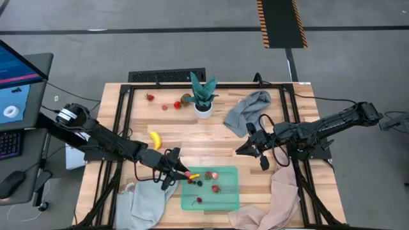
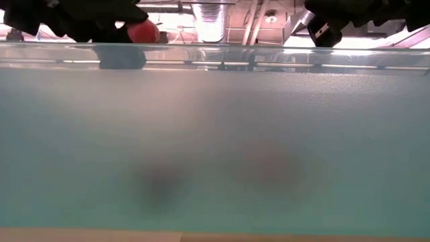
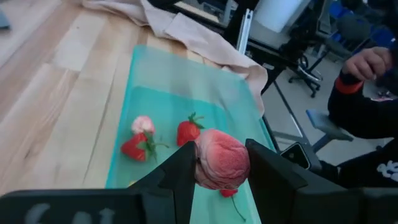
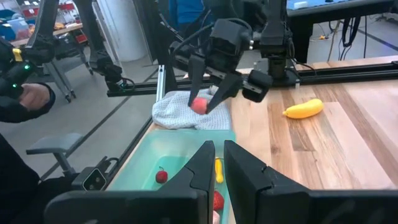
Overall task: Pick and placing Produce into tupperware
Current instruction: Put the pink peach into the green bin
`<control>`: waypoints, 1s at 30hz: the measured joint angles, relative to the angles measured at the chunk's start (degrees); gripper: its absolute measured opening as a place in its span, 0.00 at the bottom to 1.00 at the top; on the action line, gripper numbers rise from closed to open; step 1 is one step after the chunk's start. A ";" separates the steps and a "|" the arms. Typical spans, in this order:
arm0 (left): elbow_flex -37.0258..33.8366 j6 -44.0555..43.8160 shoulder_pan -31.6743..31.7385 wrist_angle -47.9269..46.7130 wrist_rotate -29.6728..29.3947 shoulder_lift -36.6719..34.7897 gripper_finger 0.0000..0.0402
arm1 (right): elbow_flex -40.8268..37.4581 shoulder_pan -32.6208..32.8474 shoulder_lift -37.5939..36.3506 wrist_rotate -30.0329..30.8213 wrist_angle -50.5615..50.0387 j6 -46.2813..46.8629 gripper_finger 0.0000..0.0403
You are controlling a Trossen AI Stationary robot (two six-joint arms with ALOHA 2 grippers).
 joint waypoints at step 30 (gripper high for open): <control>8.47 -0.28 0.28 -6.80 -2.01 10.99 0.46 | 0.04 0.00 0.02 0.15 -0.87 0.09 0.15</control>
